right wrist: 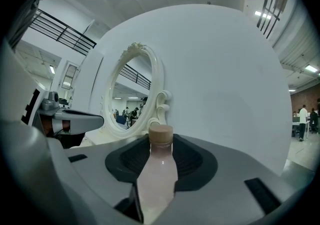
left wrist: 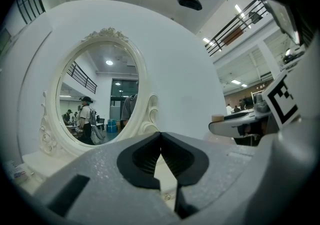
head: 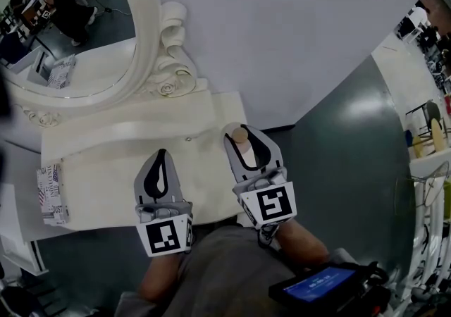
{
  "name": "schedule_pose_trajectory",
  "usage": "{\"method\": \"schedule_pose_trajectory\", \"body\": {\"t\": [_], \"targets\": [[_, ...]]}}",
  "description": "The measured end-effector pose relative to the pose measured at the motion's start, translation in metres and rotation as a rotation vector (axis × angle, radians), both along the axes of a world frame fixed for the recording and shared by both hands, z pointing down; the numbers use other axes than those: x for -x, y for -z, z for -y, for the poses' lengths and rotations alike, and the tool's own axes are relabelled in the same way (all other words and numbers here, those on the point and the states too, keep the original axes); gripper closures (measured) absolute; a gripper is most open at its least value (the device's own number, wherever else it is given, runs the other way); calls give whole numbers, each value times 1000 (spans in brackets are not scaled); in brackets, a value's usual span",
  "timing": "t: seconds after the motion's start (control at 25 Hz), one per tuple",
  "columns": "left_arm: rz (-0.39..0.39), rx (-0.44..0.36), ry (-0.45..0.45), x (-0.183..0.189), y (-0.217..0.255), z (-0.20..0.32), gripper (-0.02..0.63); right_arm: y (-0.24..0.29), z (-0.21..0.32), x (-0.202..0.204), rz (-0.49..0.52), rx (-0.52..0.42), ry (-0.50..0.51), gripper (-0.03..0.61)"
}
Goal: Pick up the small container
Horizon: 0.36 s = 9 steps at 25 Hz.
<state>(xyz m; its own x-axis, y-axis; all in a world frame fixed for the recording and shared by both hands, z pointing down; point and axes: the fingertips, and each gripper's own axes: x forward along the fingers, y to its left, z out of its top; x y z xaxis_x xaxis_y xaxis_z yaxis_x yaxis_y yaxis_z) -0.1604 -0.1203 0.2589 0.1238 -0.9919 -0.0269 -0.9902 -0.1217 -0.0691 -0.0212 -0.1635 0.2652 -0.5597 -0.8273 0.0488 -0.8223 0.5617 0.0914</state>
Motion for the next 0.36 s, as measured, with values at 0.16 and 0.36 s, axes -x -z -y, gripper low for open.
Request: {"method": "schedule_pose_trajectory", "body": {"t": [0.16,0.36], "targets": [[0,0,-3,0,-1,1,600,-1,1,1,-1,2,-1,434],[-2,3,-8,-2,-3,1,598,-2,0,2,-1,0,0,434]]}}
